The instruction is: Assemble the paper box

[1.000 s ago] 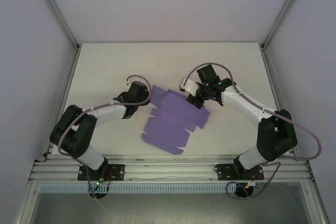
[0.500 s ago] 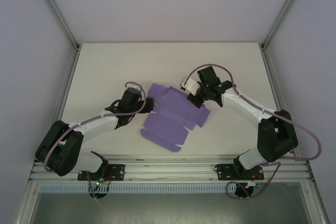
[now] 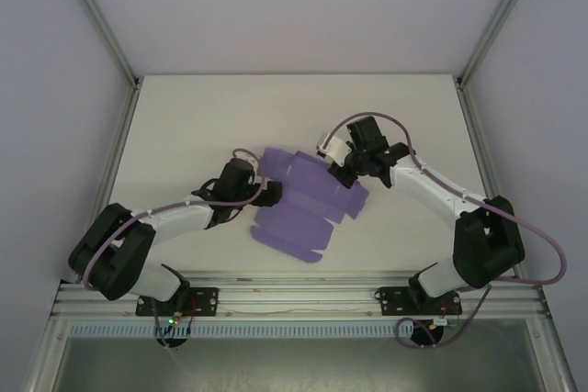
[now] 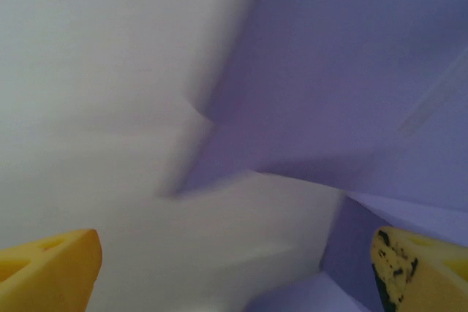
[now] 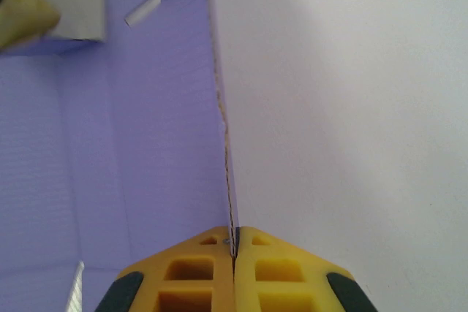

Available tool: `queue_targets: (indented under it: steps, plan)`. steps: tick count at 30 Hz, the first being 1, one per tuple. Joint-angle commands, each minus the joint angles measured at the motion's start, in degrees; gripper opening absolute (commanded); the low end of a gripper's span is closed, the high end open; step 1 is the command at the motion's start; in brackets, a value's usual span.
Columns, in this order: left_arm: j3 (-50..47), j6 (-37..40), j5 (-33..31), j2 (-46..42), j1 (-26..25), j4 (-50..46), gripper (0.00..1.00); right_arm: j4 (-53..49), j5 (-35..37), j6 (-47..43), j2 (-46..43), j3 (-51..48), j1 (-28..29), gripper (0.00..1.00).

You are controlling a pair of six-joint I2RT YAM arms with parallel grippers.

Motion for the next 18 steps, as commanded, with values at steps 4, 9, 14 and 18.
queue_targets:
  steps: [4,9,14,18]
  plan:
    - [3.20,2.64,2.88,4.99,-2.30,1.28,0.91,4.23,-1.17,2.08,-1.33,-1.05,0.27,0.00]
    - [5.86,2.46,2.84,9.90,-2.81,1.77,0.77,4.27,-1.63,1.18,-1.88,-1.60,0.55,0.00]
    - [7.51,2.20,2.92,10.66,-3.68,2.11,0.78,3.24,0.01,0.81,-1.63,-1.50,0.67,0.00]
    - [5.82,1.03,-0.15,5.74,-3.69,0.58,0.91,5.10,2.54,0.40,-2.31,-2.01,0.66,0.00]
